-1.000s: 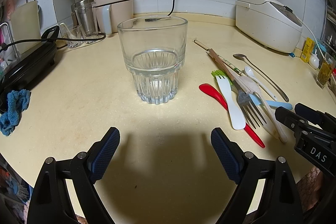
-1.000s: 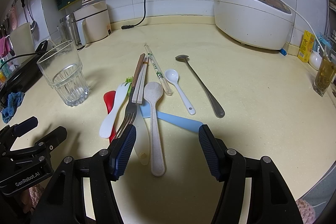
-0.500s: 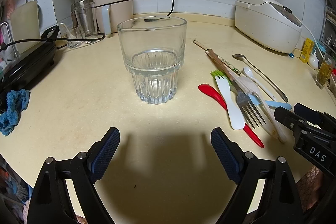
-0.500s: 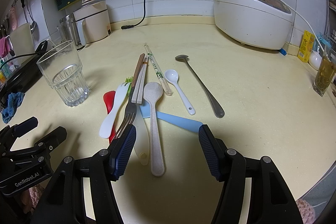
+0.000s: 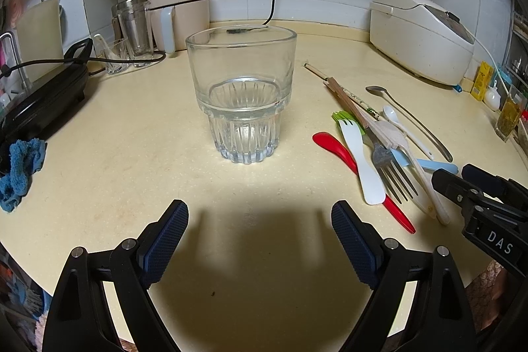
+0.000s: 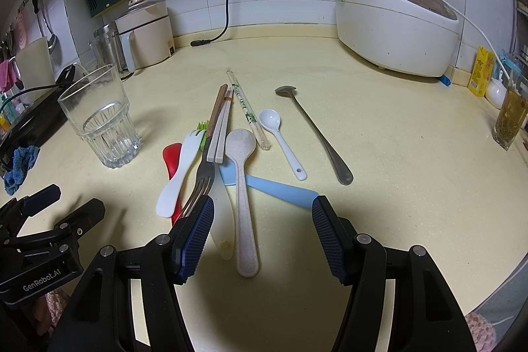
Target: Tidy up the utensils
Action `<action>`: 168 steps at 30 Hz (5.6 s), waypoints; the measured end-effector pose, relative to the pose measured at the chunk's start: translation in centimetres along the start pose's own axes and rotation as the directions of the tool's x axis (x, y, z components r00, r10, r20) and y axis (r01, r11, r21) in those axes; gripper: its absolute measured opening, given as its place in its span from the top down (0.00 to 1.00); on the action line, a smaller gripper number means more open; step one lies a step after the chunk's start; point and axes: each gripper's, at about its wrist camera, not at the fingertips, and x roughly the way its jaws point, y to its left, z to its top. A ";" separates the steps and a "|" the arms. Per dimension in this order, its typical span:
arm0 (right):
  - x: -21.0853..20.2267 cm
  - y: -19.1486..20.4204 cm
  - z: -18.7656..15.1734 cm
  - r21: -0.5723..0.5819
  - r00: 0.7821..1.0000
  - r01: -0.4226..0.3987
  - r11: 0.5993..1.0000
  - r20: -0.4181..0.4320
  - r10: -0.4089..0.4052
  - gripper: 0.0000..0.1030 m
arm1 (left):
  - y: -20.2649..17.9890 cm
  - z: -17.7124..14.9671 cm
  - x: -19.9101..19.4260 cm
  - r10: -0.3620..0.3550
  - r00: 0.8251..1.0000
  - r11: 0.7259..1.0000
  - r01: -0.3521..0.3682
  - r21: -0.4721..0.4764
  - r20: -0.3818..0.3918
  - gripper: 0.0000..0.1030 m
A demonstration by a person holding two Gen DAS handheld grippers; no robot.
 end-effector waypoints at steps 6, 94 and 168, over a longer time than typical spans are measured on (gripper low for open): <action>0.0 -0.2 0.2 0.008 1.000 -0.006 1.000 -0.001 0.006 0.39 | 1.5 0.6 0.3 -0.118 0.993 0.991 0.116 -0.069 -0.026 0.12; 14.0 2.9 13.7 -0.072 0.944 -0.285 0.956 -0.195 0.267 0.74 | 4.9 7.6 10.4 -0.618 0.755 0.761 0.645 0.072 -0.221 0.16; 1.0 1.0 14.0 -0.060 0.900 -0.387 0.920 0.191 0.391 0.90 | 5.0 7.6 10.4 -0.620 0.753 0.760 0.646 0.067 -0.221 0.16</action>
